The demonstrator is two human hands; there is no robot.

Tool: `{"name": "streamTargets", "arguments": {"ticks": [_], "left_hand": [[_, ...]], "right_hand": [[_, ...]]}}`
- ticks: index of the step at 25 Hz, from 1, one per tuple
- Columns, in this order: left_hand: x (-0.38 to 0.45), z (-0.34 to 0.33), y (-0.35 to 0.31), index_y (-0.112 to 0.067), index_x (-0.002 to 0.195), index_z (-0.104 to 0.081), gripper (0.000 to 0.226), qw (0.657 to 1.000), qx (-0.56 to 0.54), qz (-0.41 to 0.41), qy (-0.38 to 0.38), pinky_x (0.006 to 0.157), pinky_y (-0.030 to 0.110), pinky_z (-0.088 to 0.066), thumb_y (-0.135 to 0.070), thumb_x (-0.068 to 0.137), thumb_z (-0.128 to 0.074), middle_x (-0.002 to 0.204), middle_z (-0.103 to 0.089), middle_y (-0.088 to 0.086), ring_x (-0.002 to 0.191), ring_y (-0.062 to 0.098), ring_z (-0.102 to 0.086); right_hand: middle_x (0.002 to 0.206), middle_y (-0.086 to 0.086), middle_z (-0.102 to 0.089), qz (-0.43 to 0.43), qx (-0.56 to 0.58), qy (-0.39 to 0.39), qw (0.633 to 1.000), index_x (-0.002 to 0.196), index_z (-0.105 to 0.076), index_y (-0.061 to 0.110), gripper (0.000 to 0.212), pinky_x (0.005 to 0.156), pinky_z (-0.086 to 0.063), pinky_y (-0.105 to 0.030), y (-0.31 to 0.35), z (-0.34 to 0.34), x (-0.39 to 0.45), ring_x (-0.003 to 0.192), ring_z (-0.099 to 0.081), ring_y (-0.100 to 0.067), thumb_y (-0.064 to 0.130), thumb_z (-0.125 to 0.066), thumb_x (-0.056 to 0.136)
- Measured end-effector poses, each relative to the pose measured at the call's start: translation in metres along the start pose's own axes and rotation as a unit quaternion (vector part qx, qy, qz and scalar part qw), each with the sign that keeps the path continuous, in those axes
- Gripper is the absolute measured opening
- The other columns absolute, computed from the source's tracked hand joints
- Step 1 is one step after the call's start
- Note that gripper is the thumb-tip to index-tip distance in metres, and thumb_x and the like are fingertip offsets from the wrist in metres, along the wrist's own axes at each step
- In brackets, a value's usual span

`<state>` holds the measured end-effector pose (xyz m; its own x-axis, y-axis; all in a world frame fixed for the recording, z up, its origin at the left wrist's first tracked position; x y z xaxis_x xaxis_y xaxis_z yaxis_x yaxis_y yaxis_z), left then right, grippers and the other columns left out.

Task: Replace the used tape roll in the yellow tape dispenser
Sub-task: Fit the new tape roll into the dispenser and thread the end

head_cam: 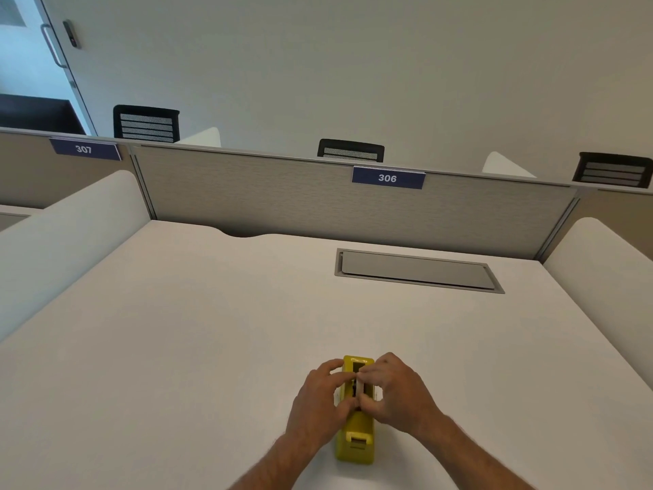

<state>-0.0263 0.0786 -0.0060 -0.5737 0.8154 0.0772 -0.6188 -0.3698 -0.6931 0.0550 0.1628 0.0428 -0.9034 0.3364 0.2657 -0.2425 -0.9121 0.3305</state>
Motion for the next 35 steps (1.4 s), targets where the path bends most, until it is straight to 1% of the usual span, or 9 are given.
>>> {"name": "streamTargets", "arguments": {"ticks": [3,6,9,12,14,19,24,30,35], "left_hand": [[0.0,-0.001,-0.001,-0.041,0.128,-0.057,0.045,1.0,0.005,0.0,-0.001,0.103,0.025,-0.039,-0.049,0.085,-0.066,0.147,-0.043,-0.018,0.13,0.006,-0.041],[0.001,-0.001,0.0,-0.04,0.129,-0.056,0.048,1.0,0.007,0.0,0.001,0.103,0.025,-0.039,-0.05,0.084,-0.066,0.147,-0.044,-0.018,0.13,0.005,-0.041],[0.003,-0.001,0.0,-0.042,0.13,-0.055,0.049,1.0,0.004,0.001,0.001,0.102,0.023,-0.037,-0.05,0.083,-0.067,0.146,-0.045,-0.019,0.13,0.005,-0.041],[0.003,-0.002,0.0,-0.045,0.129,-0.054,0.047,1.0,0.006,0.004,0.004,0.1,0.021,-0.035,-0.05,0.083,-0.066,0.145,-0.044,-0.02,0.13,0.004,-0.04],[0.003,-0.002,0.001,-0.045,0.128,-0.055,0.047,1.0,0.007,0.005,0.005,0.1,0.022,-0.036,-0.051,0.083,-0.066,0.145,-0.045,-0.02,0.129,0.004,-0.041],[0.004,-0.003,0.0,-0.043,0.13,-0.055,0.05,1.0,-0.006,-0.002,0.01,0.103,0.024,-0.038,-0.05,0.082,-0.068,0.145,-0.045,-0.019,0.128,0.004,-0.043],[0.005,-0.001,-0.002,-0.042,0.126,-0.059,0.043,1.0,-0.008,0.0,0.006,0.106,0.027,-0.04,-0.05,0.084,-0.066,0.145,-0.047,-0.017,0.129,0.006,-0.044],[0.005,0.0,-0.001,-0.04,0.124,-0.059,0.047,1.0,-0.002,0.007,0.004,0.1,0.02,-0.034,-0.051,0.08,-0.069,0.143,-0.046,-0.019,0.127,0.004,-0.043],[0.003,0.0,-0.002,-0.041,0.124,-0.058,0.043,1.0,0.0,0.007,-0.005,0.098,0.017,-0.033,-0.049,0.082,-0.067,0.141,-0.048,-0.02,0.126,0.002,-0.043]], "right_hand": [[0.094,0.02,-0.076,-0.006,0.017,0.01,1.0,0.095,-0.076,0.03,0.021,0.065,-0.055,-0.03,-0.003,-0.001,0.002,0.087,-0.053,-0.01,0.039,-0.059,0.087],[0.092,0.021,-0.075,-0.019,0.029,0.014,0.999,0.092,-0.075,0.03,0.015,0.066,-0.055,-0.032,-0.005,-0.001,0.004,0.088,-0.054,-0.01,0.034,-0.062,0.085],[0.088,0.016,-0.073,-0.022,0.022,0.022,0.999,0.091,-0.072,0.031,0.017,0.067,-0.055,-0.033,-0.007,-0.003,0.005,0.086,-0.053,-0.009,0.038,-0.06,0.082],[0.092,0.016,-0.072,-0.015,0.012,0.031,0.999,0.099,-0.07,0.033,0.024,0.069,-0.055,-0.028,-0.004,-0.007,0.002,0.087,-0.052,-0.007,0.044,-0.058,0.082],[0.096,0.019,-0.074,-0.013,0.018,0.032,0.999,0.101,-0.072,0.033,0.024,0.07,-0.054,-0.028,-0.004,-0.007,0.002,0.088,-0.052,-0.006,0.044,-0.059,0.084],[0.09,0.023,-0.074,-0.024,0.033,0.035,0.999,0.089,-0.073,0.032,0.015,0.067,-0.053,-0.032,-0.007,-0.002,0.005,0.087,-0.05,-0.009,0.038,-0.061,0.085],[0.086,0.017,-0.073,-0.03,0.025,0.042,0.998,0.089,-0.072,0.031,0.021,0.068,-0.054,-0.033,-0.006,-0.003,0.006,0.087,-0.05,-0.008,0.043,-0.056,0.081],[0.085,0.018,-0.075,-0.026,0.033,0.056,0.998,0.086,-0.075,0.031,0.017,0.07,-0.053,-0.035,-0.006,-0.003,0.01,0.086,-0.05,-0.008,0.036,-0.058,0.085],[0.088,0.014,-0.073,-0.043,0.026,0.057,0.997,0.093,-0.071,0.031,0.027,0.073,-0.054,-0.033,-0.009,-0.005,0.01,0.087,-0.052,-0.008,0.046,-0.054,0.079]]}}
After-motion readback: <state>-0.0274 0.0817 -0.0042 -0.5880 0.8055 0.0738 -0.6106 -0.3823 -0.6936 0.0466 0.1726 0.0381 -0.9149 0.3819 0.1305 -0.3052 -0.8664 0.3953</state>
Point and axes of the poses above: each hand's wrist, its own x-axis towards the middle knuckle, its own z-axis out of the back of the hand, y = z × x, the point moved 10 cm from there along x, towards the middle knuckle
